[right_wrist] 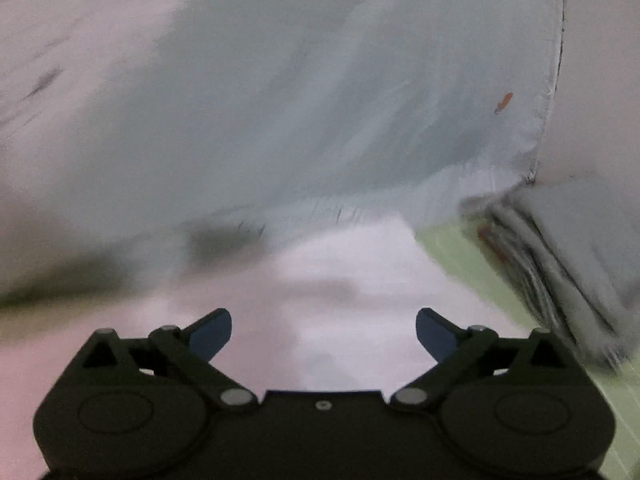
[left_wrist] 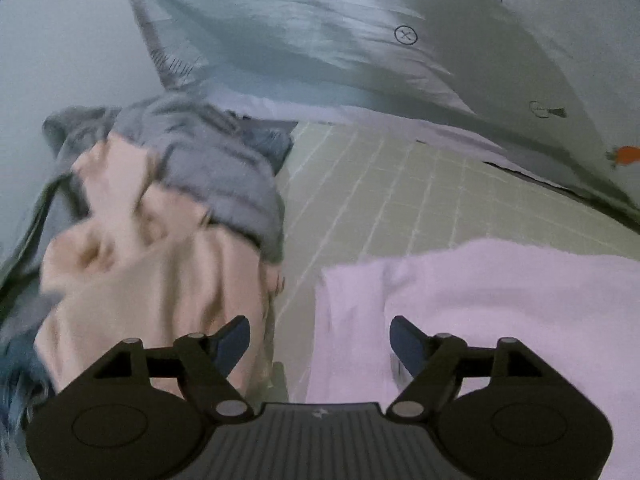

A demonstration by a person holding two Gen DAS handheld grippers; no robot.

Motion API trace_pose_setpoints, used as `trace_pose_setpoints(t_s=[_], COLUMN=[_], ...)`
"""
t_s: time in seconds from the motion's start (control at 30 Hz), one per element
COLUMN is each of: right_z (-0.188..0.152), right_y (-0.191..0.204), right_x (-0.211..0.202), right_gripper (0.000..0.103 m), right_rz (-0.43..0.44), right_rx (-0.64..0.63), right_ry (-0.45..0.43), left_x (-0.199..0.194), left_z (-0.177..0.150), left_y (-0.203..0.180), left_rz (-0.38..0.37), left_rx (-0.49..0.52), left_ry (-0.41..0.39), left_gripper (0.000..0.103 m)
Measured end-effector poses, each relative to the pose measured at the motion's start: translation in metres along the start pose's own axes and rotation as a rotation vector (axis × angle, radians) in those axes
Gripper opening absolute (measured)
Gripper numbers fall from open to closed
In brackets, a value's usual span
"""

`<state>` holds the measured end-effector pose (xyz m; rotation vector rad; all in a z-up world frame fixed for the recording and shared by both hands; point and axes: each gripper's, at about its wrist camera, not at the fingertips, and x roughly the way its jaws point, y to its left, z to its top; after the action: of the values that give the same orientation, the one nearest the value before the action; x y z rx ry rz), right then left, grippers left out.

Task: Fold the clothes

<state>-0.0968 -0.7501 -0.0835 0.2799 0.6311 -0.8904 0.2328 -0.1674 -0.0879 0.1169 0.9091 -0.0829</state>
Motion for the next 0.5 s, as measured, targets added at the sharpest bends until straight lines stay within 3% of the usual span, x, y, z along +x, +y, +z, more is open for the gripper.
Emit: trace_pose_setpoints(t_s=[0.23,0.5], right_z=[-0.120,-0.199], right_y=[0.020,0.051], right_x=[-0.110,-0.171], right_gripper=[0.102,0.102], right_rz=[0.071,0.131], right_rx=[-0.035,-0.153], right_ry=[0.119,0.196], left_x=[-0.041,-0.072], left_z=[-0.071,-0.150], left_y=[0.013,0.017], left_rz=[-0.070,-0.135], left_rx=[-0.009,-0.006], left_ry=[0.055,0.113], left_gripper=[0.081,0.082])
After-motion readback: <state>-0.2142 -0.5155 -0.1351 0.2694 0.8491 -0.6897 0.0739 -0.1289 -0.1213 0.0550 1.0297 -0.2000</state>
